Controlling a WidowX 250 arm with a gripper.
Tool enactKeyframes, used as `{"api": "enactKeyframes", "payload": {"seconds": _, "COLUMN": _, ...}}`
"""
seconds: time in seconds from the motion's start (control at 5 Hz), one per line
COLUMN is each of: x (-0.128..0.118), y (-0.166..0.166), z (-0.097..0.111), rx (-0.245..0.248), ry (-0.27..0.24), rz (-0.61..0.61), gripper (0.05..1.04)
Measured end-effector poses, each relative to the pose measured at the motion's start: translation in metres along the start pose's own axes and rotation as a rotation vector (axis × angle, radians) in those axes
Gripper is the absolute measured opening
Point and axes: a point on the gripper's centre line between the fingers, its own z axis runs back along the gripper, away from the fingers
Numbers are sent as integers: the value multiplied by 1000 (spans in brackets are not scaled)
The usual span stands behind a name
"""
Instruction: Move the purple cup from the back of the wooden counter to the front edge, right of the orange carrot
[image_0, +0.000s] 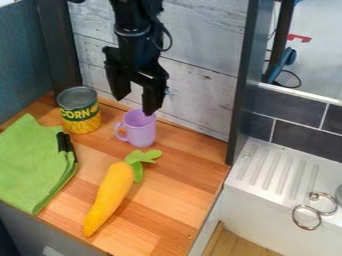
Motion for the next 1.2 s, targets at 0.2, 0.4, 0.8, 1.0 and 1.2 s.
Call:
{"api": "enactKeyframes", "payload": {"seconds": 0.2, "x": 10, "y": 0, "z": -23, "rx": -11, "ry": -2, "rz": 4, "gripper": 1000}}
{"api": "enactKeyframes", "payload": {"seconds": 0.4, "x": 22, "y": 0, "z": -38, "rx": -29, "ry": 8, "rz": 0, "gripper": 1000}}
{"api": "enactKeyframes", "payload": {"seconds": 0.8, "x": 28, "y": 10, "z": -59, "rx": 15, "ry": 43, "rz": 34, "gripper": 1000}}
{"api": "enactKeyframes", "payload": {"seconds": 1.0, "x": 29, "y": 9, "z": -69, "rx": 12, "ry": 49, "rz": 31, "gripper": 1000}}
{"api": "enactKeyframes", "payload": {"seconds": 1.2, "x": 31, "y": 6, "z": -79, "rx": -4, "ry": 42, "rz": 15, "gripper": 1000}}
